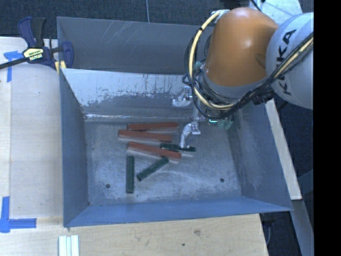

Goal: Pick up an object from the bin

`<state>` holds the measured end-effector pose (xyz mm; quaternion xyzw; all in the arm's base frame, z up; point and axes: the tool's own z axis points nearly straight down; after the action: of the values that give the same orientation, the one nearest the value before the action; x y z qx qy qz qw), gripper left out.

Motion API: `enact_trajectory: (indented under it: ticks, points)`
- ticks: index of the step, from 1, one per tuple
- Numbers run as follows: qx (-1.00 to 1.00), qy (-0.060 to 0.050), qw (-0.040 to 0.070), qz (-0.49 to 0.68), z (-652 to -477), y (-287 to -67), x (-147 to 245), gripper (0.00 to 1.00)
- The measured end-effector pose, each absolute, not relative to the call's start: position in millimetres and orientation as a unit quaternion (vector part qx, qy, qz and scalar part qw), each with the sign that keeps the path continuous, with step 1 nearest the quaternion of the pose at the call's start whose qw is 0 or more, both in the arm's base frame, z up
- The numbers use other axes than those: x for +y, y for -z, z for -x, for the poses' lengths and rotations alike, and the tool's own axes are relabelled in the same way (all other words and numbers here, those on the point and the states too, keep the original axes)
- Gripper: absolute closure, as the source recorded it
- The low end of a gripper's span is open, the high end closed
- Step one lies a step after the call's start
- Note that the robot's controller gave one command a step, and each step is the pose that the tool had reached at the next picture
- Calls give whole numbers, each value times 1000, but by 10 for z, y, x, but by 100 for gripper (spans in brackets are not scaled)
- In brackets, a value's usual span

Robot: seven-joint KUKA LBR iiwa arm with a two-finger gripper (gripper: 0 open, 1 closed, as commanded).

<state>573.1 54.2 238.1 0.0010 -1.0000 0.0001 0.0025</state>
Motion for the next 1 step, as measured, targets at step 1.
enact_trajectory:
  ticks: [1]
  points:
    - [-1000, 0, -2, 0, -5746, -2427, 541, 0]
